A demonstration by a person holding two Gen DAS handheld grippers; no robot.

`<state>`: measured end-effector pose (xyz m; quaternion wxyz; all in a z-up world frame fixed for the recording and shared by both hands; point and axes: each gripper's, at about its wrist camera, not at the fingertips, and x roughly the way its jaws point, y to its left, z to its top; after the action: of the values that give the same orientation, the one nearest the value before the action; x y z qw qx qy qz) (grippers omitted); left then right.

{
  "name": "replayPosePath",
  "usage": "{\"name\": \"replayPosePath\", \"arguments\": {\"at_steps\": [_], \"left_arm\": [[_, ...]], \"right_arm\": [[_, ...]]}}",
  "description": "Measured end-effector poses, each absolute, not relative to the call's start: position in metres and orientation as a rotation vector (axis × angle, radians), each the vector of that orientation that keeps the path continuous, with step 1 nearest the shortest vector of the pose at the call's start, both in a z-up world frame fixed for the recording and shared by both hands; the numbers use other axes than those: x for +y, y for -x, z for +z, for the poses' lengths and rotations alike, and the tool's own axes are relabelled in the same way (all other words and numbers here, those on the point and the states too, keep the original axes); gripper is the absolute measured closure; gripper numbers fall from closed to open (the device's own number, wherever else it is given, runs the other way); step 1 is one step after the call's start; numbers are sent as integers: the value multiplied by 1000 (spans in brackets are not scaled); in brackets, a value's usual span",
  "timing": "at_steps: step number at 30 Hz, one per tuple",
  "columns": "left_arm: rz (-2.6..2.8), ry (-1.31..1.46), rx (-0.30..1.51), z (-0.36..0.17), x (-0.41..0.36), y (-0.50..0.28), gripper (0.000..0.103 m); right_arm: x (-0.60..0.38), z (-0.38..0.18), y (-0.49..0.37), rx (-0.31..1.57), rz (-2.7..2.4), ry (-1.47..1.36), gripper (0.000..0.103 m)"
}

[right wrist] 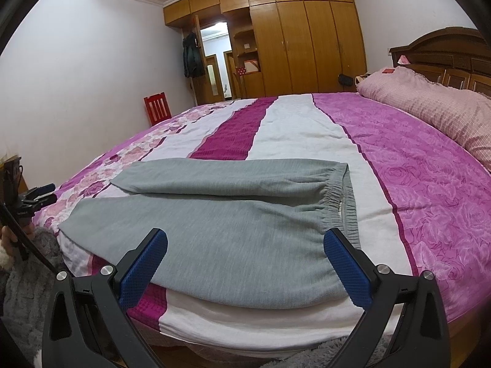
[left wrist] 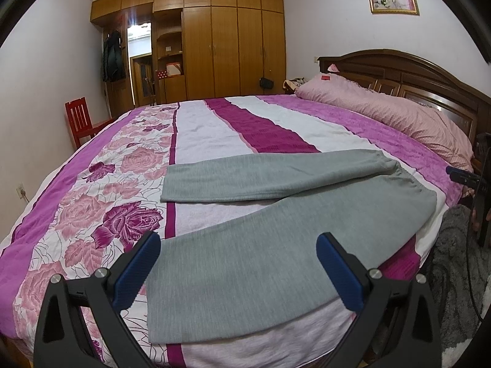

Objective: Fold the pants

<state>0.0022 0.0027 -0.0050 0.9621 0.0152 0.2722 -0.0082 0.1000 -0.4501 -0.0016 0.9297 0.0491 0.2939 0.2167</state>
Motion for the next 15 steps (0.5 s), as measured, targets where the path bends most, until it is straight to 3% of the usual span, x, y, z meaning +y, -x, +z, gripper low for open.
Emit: {"name": "replayPosePath", "arguments": {"at_steps": [15], "left_arm": [[-17, -30, 548, -3, 0, 0, 0]], "right_arm": [[-451, 1, -100, 607, 442, -85, 0]]}}
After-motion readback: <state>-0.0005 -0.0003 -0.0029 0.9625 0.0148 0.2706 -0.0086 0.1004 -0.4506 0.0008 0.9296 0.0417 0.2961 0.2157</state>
